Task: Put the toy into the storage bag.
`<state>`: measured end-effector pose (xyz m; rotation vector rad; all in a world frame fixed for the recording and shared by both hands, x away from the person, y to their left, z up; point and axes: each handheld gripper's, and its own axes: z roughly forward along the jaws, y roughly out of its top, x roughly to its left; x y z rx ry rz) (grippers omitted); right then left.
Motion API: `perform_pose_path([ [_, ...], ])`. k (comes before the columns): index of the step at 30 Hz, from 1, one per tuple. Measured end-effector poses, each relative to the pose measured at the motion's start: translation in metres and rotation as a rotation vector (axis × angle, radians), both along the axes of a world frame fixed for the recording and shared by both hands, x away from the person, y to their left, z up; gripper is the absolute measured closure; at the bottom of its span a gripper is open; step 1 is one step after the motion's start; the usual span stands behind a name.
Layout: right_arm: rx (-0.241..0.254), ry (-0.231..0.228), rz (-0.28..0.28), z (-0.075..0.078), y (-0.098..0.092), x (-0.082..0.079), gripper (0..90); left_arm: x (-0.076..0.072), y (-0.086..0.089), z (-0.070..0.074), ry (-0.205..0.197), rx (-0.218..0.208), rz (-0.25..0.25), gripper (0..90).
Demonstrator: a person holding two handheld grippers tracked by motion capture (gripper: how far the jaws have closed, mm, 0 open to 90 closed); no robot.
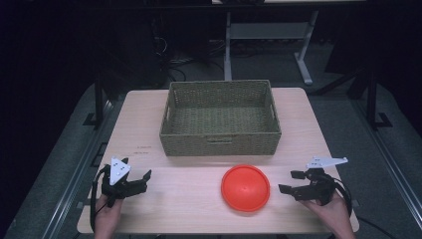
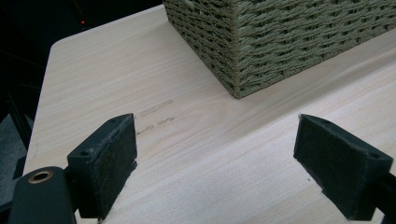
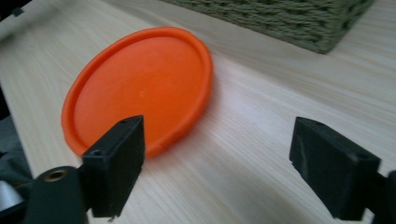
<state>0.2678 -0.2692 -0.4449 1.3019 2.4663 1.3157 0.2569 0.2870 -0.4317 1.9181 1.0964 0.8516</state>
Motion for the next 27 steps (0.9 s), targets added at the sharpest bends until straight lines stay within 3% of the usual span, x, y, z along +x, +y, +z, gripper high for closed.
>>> perform_pose_path([
  [6, -0.004, 0.033, 0.043, 0.004, 0.013, 0.011, 20.9, 0.000, 0.002, 0.000, 0.000, -0.005, 0.005, 12.9],
  [14, -0.050, 0.071, 0.091, 0.008, 0.031, 0.025, 22.7, 0.000, 0.002, 0.001, -0.001, -0.001, 0.002, 12.8],
  [23, -0.110, 0.094, 0.136, 0.006, 0.052, 0.038, 25.4, 0.000, 0.004, 0.000, 0.000, -0.002, 0.009, 12.8],
  [27, -0.133, 0.133, 0.146, 0.000, 0.056, 0.047, 27.9, 0.001, 0.004, 0.000, 0.000, 0.002, 0.009, 12.8],
])
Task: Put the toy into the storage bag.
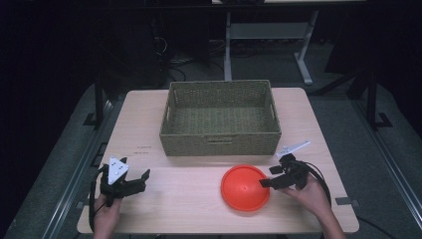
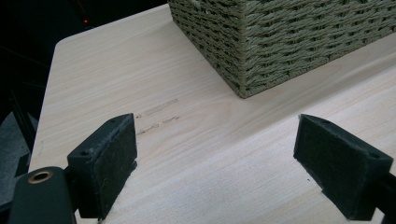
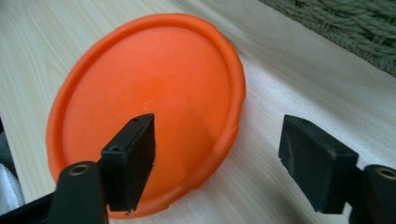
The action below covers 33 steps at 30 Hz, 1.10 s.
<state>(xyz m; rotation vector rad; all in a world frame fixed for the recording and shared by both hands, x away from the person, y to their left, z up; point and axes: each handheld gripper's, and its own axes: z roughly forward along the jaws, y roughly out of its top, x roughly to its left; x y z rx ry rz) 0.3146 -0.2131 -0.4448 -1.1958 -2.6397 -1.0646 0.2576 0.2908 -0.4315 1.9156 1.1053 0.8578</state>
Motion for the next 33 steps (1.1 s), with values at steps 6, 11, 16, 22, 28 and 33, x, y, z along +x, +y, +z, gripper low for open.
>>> perform_pose_path([
  [6, -0.027, 0.006, 0.019, -0.001, 0.007, 0.006, 37.7, 0.000, 0.000, 0.000, 0.002, 0.002, -0.002, 12.9],
  [11, -0.064, 0.016, 0.025, -0.002, 0.012, 0.009, 47.6, 0.000, 0.000, 0.000, 0.000, 0.002, -0.002, 12.8],
  [16, -0.076, 0.019, 0.039, -0.004, 0.015, 0.010, 54.5, 0.000, 0.000, 0.000, 0.003, 0.002, -0.003, 12.8],
  [22, -0.097, 0.021, 0.048, -0.007, 0.018, 0.010, 60.6, 0.000, 0.002, 0.000, 0.001, -0.002, 0.005, 12.9],
  [28, -0.078, 0.018, 0.042, -0.006, 0.017, 0.012, 65.6, 0.000, 0.001, 0.000, 0.001, 0.003, 0.003, 12.8],
  [33, -0.051, 0.018, 0.031, -0.003, 0.014, 0.012, 72.2, 0.000, 0.001, 0.000, 0.000, 0.001, 0.002, 12.8],
])
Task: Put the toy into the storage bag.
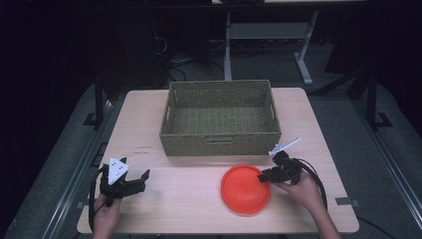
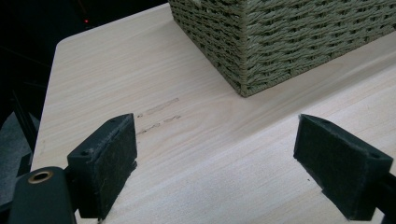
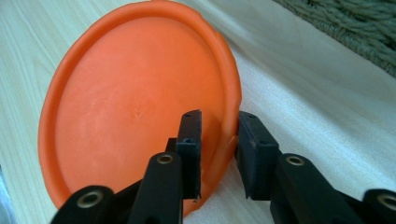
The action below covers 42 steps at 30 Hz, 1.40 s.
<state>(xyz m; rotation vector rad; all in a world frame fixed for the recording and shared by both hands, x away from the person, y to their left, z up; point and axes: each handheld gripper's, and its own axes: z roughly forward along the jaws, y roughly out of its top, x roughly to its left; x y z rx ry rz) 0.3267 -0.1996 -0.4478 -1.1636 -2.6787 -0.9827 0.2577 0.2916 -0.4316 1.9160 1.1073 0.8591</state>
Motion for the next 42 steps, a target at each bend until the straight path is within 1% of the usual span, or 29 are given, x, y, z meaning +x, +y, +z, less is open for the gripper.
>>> perform_pose_path([
  [3, 0.014, -0.020, -0.001, 0.005, 0.001, -0.002, 76.5, 0.000, 0.000, 0.000, 0.000, -0.003, 0.002, 12.8],
  [5, 0.050, -0.021, -0.008, 0.010, 0.000, -0.003, 79.5, 0.000, -0.001, 0.000, 0.001, 0.002, -0.001, 12.8],
  [6, 0.055, -0.023, -0.005, 0.012, -0.001, -0.004, 80.1, 0.000, -0.001, 0.000, 0.003, 0.007, -0.005, 12.8],
  [12, 0.050, -0.064, 0.035, 0.032, 0.007, -0.010, 82.1, 0.000, -0.001, 0.000, 0.001, 0.003, 0.001, 12.8],
  [13, 0.050, -0.063, 0.040, 0.036, 0.009, -0.011, 82.1, 0.000, 0.000, 0.000, -0.001, 0.003, 0.001, 12.8],
  [15, 0.067, -0.076, 0.066, 0.045, 0.012, -0.013, 82.1, 0.000, 0.000, 0.000, 0.000, 0.003, 0.003, 12.9],
  [17, 0.070, -0.085, 0.082, 0.051, 0.014, -0.014, 82.2, 0.000, 0.000, 0.000, 0.001, -0.001, 0.004, 12.9],
  [18, 0.073, -0.087, 0.085, 0.054, 0.015, -0.015, 82.2, 0.000, 0.000, 0.000, -0.001, -0.003, 0.003, 12.8],
  [21, 0.074, -0.119, 0.094, 0.067, 0.017, -0.017, 82.3, -0.001, 0.000, 0.000, -0.001, 0.001, 0.004, 12.9],
  [23, 0.079, -0.129, 0.099, 0.075, 0.018, -0.018, 82.4, -0.001, 0.000, 0.001, 0.003, 0.005, 0.002, 12.8],
  [24, 0.081, -0.140, 0.104, 0.079, 0.019, -0.018, 82.4, -0.001, 0.000, 0.000, 0.001, 0.003, 0.003, 12.8],
  [27, 0.092, -0.150, 0.116, 0.091, 0.020, -0.017, 82.4, -0.001, 0.000, 0.001, 0.002, -0.001, 0.006, 12.8],
  [29, 0.083, -0.161, 0.123, 0.099, 0.021, -0.015, 82.4, -0.001, 0.000, 0.001, 0.000, 0.004, 0.004, 12.8],
  [32, 0.073, -0.172, 0.124, 0.105, 0.021, -0.013, 82.4, -0.001, 0.000, 0.001, -0.002, 0.002, 0.005, 12.9],
  [34, 0.070, -0.176, 0.115, 0.111, 0.022, -0.012, 82.4, -0.001, 0.000, 0.001, 0.000, 0.005, 0.003, 12.8],
  [35, 0.074, -0.191, 0.121, 0.115, 0.021, -0.011, 82.4, -0.001, 0.001, 0.001, 0.001, 0.005, 0.003, 12.9],
  [36, 0.074, -0.183, 0.111, 0.118, 0.021, -0.011, 82.4, -0.001, 0.001, 0.001, 0.000, 0.004, 0.004, 12.8],
  [38, 0.071, -0.199, 0.117, 0.122, 0.020, -0.009, 82.4, -0.001, 0.000, 0.001, -0.003, 0.000, 0.006, 12.8],
  [40, 0.071, -0.198, 0.107, 0.128, 0.021, -0.008, 82.4, -0.001, 0.000, 0.001, -0.002, 0.001, 0.005, 12.9],
  [41, 0.072, -0.213, 0.113, 0.131, 0.020, -0.006, 82.4, -0.001, 0.000, 0.001, -0.002, 0.001, 0.006, 12.8],
  [42, 0.076, -0.203, 0.103, 0.134, 0.021, -0.006, 82.4, -0.001, 0.000, 0.001, -0.001, 0.002, 0.005, 12.8],
])
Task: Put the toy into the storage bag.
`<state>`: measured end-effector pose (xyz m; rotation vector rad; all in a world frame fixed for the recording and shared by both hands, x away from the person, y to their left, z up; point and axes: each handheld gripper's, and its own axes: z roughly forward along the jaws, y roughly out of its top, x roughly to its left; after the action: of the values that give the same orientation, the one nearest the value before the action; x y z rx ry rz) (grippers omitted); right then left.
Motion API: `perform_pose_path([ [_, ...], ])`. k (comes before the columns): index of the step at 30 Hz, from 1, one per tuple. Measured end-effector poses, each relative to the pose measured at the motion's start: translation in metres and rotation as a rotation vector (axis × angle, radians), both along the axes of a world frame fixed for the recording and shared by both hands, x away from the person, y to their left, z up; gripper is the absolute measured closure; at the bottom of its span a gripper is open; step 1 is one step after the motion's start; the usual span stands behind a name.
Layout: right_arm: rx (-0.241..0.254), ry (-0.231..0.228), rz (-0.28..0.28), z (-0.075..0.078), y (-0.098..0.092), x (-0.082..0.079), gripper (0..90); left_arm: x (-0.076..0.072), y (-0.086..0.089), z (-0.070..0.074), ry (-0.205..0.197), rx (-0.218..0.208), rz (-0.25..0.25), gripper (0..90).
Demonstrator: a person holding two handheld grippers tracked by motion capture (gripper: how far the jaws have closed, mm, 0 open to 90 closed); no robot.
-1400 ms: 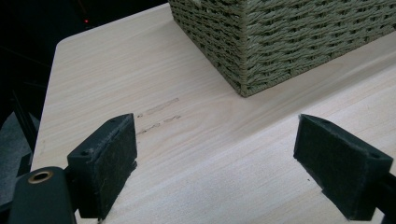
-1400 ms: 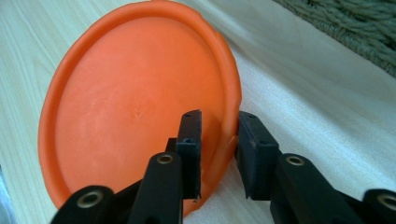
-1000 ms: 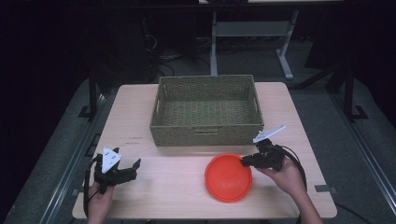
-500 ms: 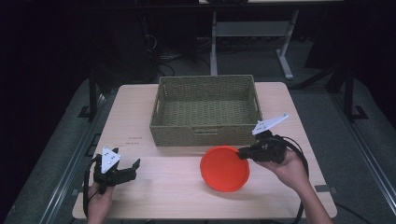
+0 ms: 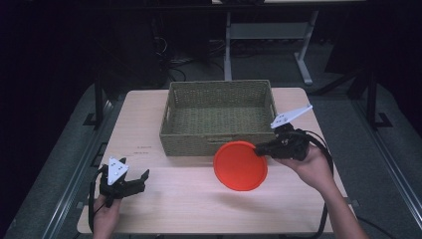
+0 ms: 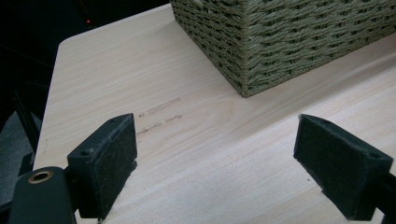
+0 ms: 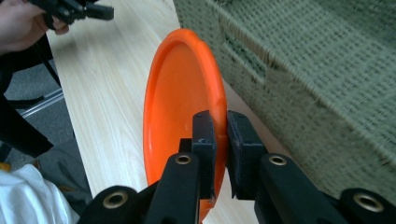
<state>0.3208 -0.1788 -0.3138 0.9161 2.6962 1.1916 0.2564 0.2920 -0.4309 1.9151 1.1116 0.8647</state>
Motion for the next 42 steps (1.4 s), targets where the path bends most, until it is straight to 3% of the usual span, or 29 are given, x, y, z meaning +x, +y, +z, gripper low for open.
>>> perform_pose_path([
  [9, 0.010, -0.025, -0.008, 0.023, 0.001, 0.008, 82.4, 0.000, 0.001, 0.000, 0.001, -0.003, 0.002, 12.8],
  [19, -0.006, -0.029, -0.016, 0.038, 0.005, 0.017, 82.3, -0.001, 0.002, 0.001, -0.007, -0.007, 0.009, 12.8],
  [42, 0.017, -0.052, -0.060, 0.073, 0.010, 0.050, 82.3, 0.000, 0.001, 0.000, -0.009, -0.003, 0.005, 12.8],
])
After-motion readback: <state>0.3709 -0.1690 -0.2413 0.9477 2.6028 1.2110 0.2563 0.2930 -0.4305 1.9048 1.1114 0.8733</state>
